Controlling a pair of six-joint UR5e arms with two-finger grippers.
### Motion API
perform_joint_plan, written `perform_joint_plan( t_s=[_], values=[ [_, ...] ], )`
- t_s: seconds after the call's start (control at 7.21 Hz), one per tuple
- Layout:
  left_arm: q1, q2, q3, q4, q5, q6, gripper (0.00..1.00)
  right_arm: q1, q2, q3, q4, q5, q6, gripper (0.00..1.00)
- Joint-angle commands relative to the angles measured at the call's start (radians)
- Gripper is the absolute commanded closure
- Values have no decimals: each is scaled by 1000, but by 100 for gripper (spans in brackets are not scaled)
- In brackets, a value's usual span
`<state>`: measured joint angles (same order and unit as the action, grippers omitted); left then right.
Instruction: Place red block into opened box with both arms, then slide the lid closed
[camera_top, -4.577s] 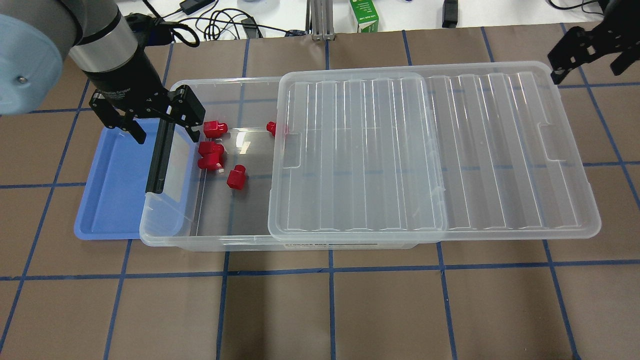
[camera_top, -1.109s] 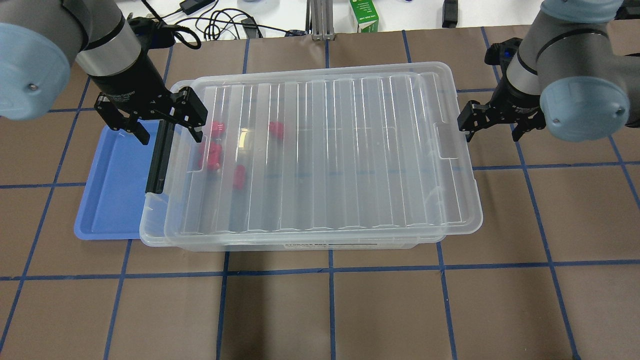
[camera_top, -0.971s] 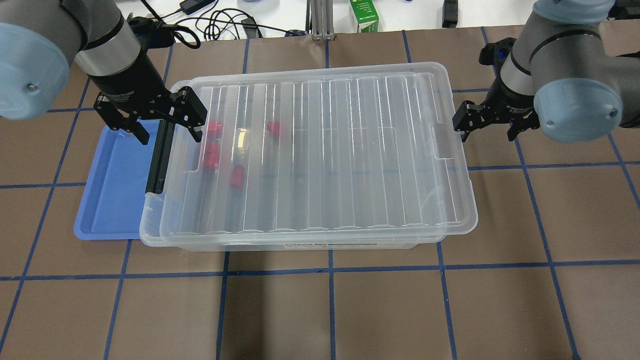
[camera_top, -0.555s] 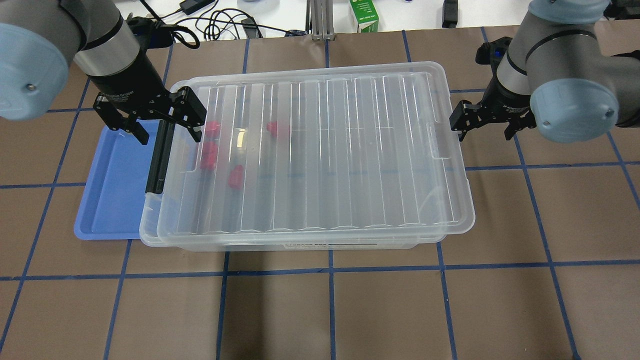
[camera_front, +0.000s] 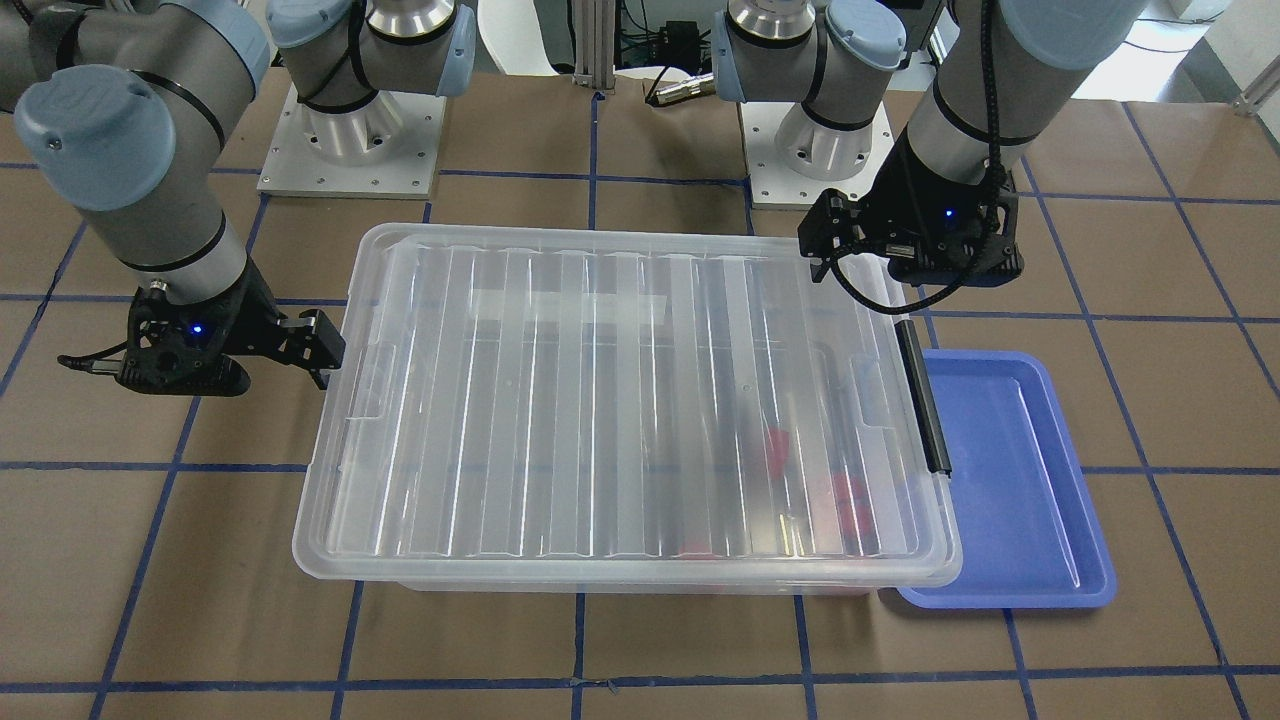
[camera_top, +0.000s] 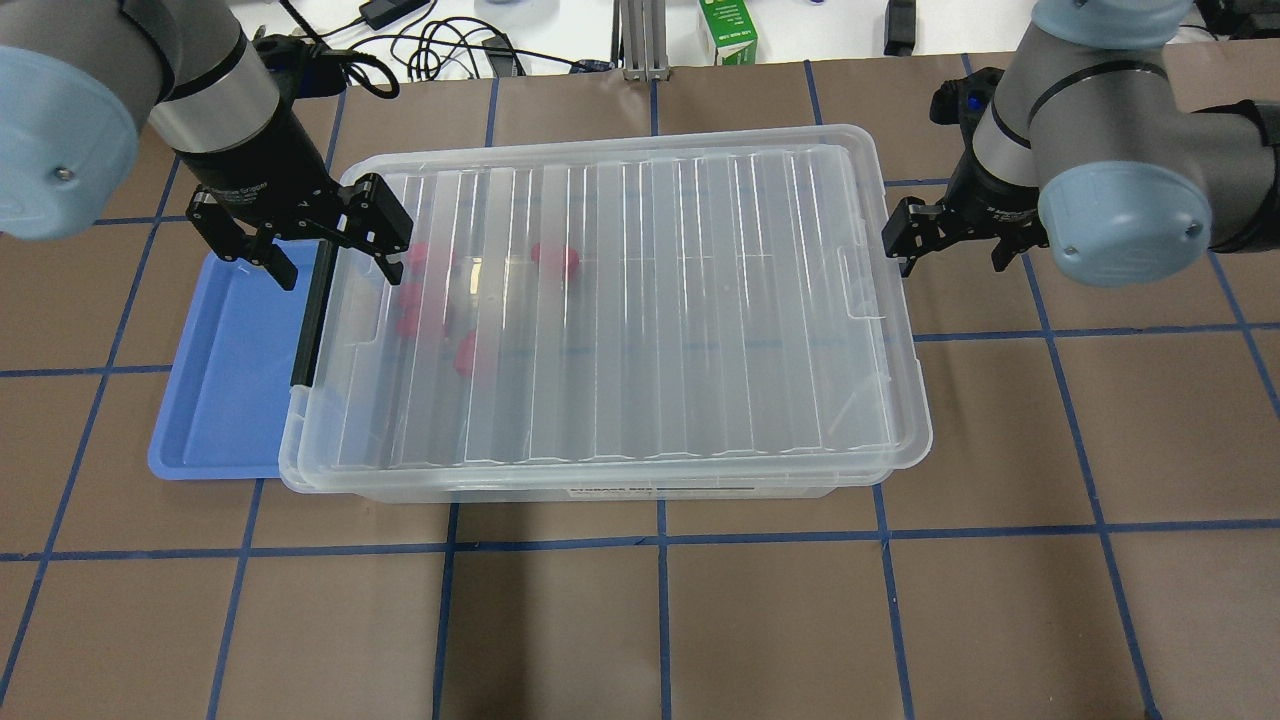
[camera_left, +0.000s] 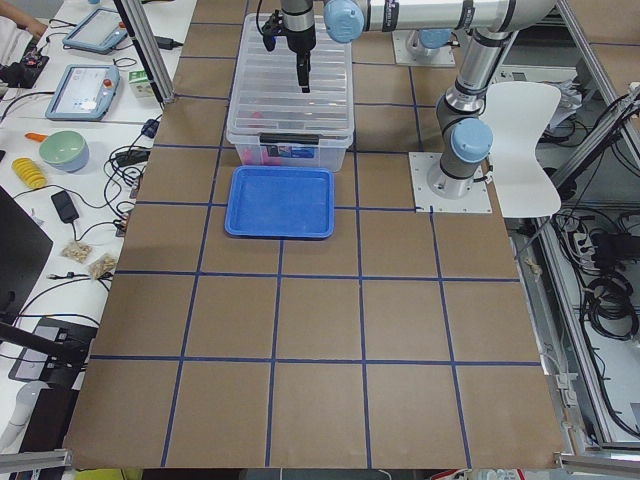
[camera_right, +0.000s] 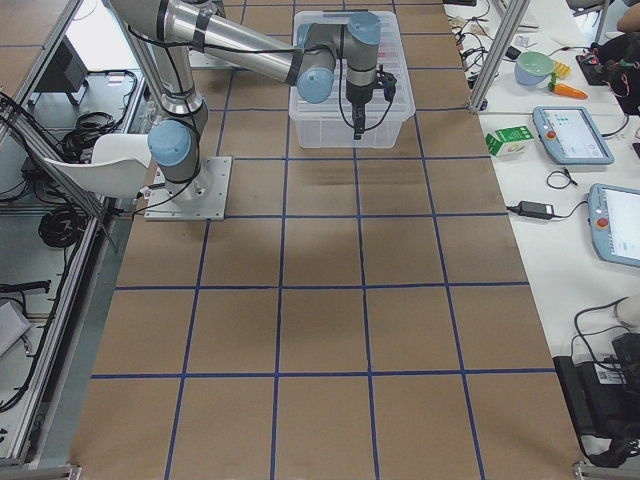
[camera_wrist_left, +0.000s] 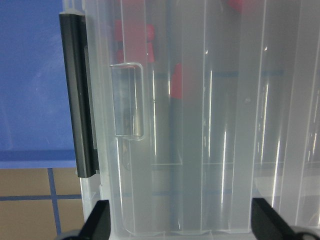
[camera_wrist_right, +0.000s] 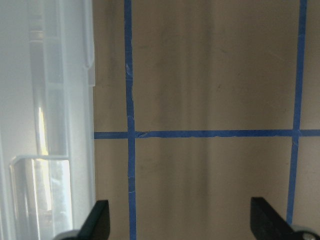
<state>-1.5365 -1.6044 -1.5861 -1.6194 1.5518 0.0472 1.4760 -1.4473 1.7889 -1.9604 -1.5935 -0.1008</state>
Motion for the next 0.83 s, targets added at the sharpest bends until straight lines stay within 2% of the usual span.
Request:
perform_joint_plan(
  t_s=[0.0, 0.28, 0.55, 0.69],
  values=[
    [1, 0, 0, -1, 1, 5, 0, -5, -1, -70, 36, -3, -7, 0],
    [3, 3, 2, 1, 8, 11, 0, -5, -33, -152, 167, -5, -7, 0],
    [4, 6, 2, 3, 8, 11, 0, -5, -80, -273, 350, -16, 6, 0],
    [3, 6, 2, 3, 8, 11, 0, -3, -90, -310, 398, -13, 9, 0]
  ],
)
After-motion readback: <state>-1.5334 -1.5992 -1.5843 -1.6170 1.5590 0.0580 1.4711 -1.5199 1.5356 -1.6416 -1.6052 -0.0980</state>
